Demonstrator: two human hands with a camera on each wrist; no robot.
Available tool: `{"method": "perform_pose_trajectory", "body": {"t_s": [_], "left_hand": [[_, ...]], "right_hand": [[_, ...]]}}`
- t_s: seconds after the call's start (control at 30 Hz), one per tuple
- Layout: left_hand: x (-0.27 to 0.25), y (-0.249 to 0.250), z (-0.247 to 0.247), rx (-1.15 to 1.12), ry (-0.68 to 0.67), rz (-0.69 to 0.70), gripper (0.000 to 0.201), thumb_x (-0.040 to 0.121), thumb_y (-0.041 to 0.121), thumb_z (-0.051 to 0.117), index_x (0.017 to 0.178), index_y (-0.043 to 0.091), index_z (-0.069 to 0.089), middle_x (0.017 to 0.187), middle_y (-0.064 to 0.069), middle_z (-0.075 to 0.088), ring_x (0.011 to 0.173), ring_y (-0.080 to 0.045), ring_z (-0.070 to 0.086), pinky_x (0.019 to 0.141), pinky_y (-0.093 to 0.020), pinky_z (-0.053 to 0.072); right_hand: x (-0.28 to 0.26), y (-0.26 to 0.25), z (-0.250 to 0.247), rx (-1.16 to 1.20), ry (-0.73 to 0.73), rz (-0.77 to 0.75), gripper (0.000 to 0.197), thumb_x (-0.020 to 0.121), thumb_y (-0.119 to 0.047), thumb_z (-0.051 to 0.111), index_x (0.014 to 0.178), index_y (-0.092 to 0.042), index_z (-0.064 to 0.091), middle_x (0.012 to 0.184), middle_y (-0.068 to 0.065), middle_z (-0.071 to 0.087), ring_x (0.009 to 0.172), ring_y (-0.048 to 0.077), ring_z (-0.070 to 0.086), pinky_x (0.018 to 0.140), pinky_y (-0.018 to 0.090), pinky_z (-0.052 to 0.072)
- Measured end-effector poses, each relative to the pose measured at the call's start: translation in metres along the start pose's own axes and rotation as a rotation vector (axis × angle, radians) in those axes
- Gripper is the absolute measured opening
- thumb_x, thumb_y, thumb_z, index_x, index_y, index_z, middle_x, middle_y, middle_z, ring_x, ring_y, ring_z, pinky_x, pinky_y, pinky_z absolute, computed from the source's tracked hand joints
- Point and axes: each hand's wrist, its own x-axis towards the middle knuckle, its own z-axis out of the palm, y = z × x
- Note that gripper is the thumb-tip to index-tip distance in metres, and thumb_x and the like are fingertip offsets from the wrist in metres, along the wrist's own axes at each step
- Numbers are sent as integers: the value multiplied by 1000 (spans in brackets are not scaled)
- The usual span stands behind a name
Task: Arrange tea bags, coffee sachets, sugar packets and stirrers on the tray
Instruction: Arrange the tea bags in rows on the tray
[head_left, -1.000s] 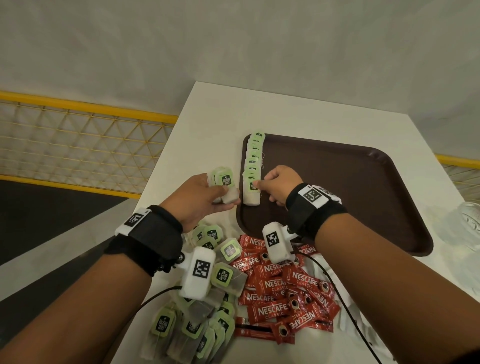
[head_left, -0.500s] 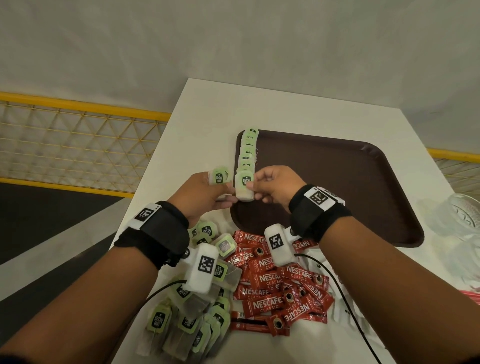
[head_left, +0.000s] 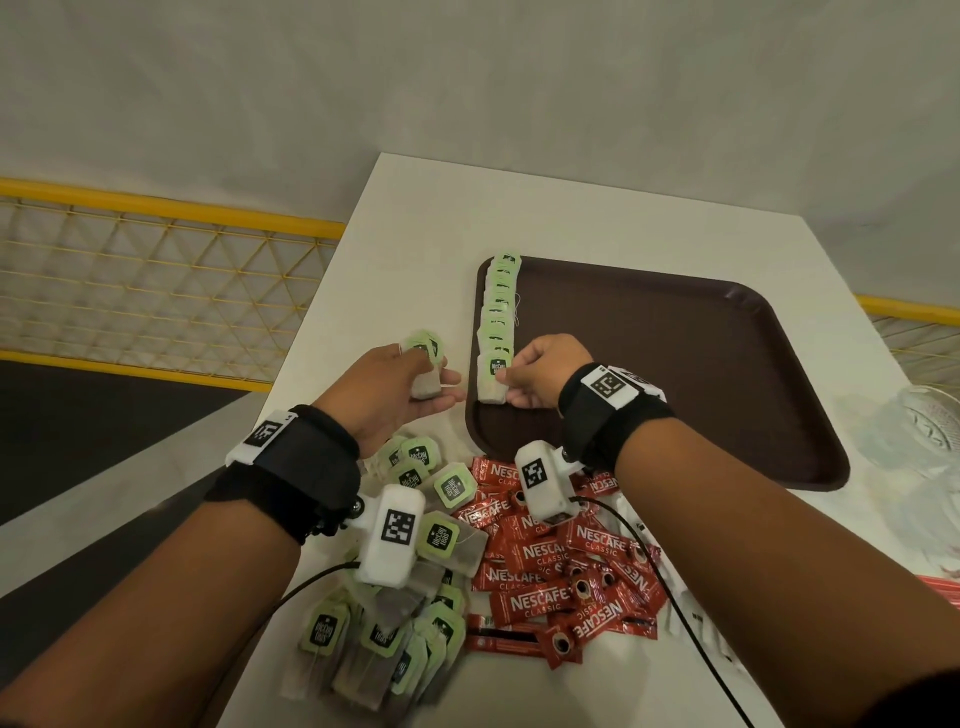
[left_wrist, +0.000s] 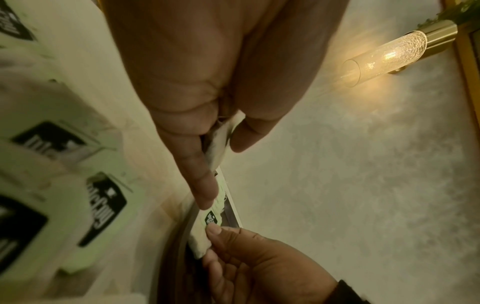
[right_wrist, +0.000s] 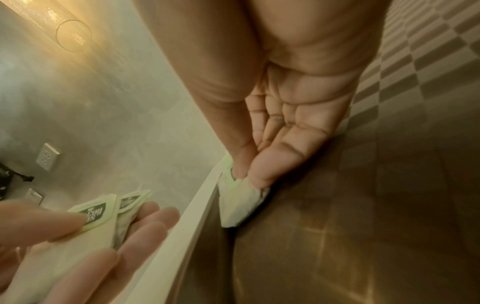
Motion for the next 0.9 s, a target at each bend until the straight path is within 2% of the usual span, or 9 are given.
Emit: {"method": "perform_pose_trajectory", "body": {"t_s": [0.13, 0.3, 0.43, 0.53, 0.6, 0.7, 0.77, 0.83, 0.9], "left_hand": [[-2, -2, -2, 35, -25, -8, 26, 103, 4, 36, 121, -5, 53, 110, -19, 67, 105, -32, 69, 83, -29, 60], [-2, -5, -2, 136, -95, 25, 22, 103, 8, 44, 119, 0, 58, 112, -17, 70, 93, -24, 71, 79, -26, 60], [-1, -6, 4, 216, -128, 103, 22, 98, 10, 58, 118, 3, 64, 108, -15, 74, 95, -22, 73, 76, -23, 58], [2, -7, 11, 219, -84, 158, 27, 89, 9, 70, 115, 5, 66, 105, -14, 74, 93, -23, 74, 76, -27, 60], [3, -8, 15, 237, -80, 165, 29, 88, 9, 71, 116, 4, 66, 106, -15, 74, 96, -25, 73, 79, -30, 61], [5, -8, 18, 219, -72, 129, 25, 95, 9, 61, 118, 0, 63, 110, -17, 72, 99, -27, 72, 79, -28, 60], [6, -7, 16, 180, -20, 92, 18, 99, 9, 52, 109, -2, 62, 111, -19, 71, 92, -27, 72, 75, -27, 60], [5, -4, 13, 137, 42, 55, 16, 101, 8, 45, 100, -1, 59, 108, -24, 70, 88, -30, 72, 76, -29, 61], [5, -3, 8, 129, 63, 44, 18, 100, 7, 43, 101, -2, 58, 107, -25, 69, 89, -31, 72, 78, -31, 60]], "right_hand": [[-2, 1, 0, -13, 9, -3, 14, 85, -11, 72, 89, -6, 60, 89, 18, 71, 58, 15, 62, 67, 28, 58], [-4, 1, -5, -88, 80, -131, 21, 86, -26, 72, 87, -7, 62, 73, 8, 65, 56, 13, 56, 54, 25, 51], [-15, -5, -9, -63, -71, -293, 29, 83, -35, 74, 94, -9, 68, 77, 2, 68, 60, 10, 57, 53, 23, 47], [-19, -8, -7, -92, -157, -317, 17, 80, -28, 77, 85, -15, 67, 79, 4, 68, 64, 10, 61, 54, 22, 47], [-20, -8, -7, -67, -157, -308, 12, 82, -21, 76, 83, -15, 65, 76, 3, 66, 62, 9, 61, 53, 20, 47], [-20, -3, -10, 31, -136, -238, 10, 84, -15, 73, 88, -10, 64, 73, 6, 65, 59, 9, 60, 53, 19, 47], [-17, 2, -13, 84, -137, -153, 12, 85, -12, 72, 93, -7, 65, 74, 11, 65, 58, 12, 58, 54, 21, 47], [-14, 8, -14, 79, -137, -76, 20, 86, -12, 71, 102, -2, 64, 79, 15, 66, 59, 13, 58, 53, 20, 48], [-12, 11, -13, 53, -131, -26, 23, 86, -11, 71, 105, 0, 62, 80, 16, 67, 59, 13, 60, 53, 20, 49]]}}
